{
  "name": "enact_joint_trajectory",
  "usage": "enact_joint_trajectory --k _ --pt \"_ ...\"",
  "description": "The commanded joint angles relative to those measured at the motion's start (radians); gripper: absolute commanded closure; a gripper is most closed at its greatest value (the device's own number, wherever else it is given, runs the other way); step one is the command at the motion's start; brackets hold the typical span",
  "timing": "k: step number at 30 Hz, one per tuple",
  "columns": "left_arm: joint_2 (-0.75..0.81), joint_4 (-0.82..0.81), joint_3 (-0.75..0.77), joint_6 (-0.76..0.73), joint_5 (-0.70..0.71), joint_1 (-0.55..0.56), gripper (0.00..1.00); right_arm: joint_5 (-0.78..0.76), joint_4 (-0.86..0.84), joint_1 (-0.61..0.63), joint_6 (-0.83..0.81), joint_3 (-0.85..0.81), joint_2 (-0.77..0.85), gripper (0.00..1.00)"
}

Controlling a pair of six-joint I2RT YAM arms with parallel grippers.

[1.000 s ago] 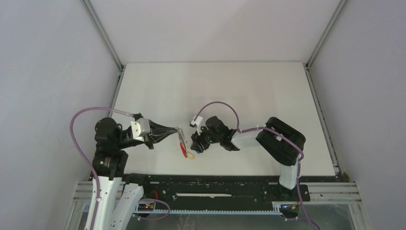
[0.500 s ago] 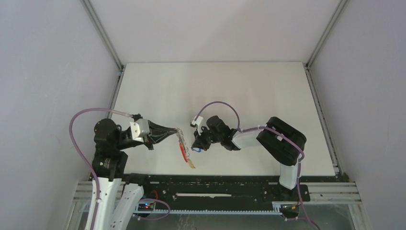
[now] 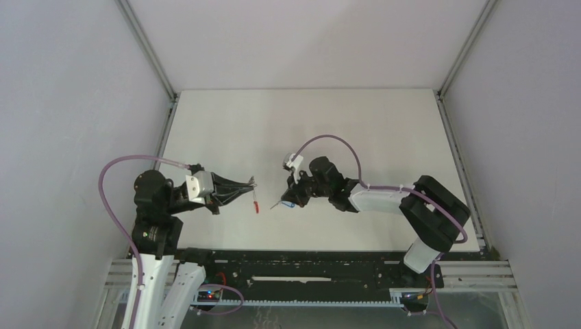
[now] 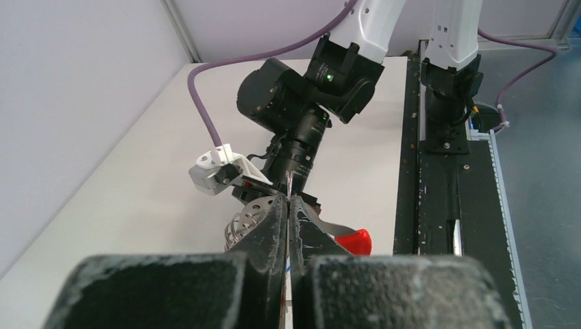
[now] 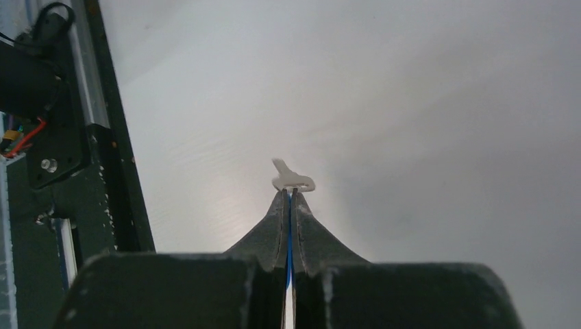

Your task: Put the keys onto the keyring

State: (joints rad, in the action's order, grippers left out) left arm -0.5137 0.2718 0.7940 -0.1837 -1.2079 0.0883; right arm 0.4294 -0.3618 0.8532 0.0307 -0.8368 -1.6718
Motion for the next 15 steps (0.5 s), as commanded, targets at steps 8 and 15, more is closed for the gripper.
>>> enact_joint_trajectory --k 8,15 --pt "0.009 -0.031 0.025 0.007 -0.025 -0.010 1.00 -0.196 0.046 -0.015 0.134 0.142 0.038 0.96" --pt "0.016 -0.032 0.022 0.019 -0.030 -0.009 1.00 -0.228 0.113 -0.011 0.123 0.143 0.155 0.35"
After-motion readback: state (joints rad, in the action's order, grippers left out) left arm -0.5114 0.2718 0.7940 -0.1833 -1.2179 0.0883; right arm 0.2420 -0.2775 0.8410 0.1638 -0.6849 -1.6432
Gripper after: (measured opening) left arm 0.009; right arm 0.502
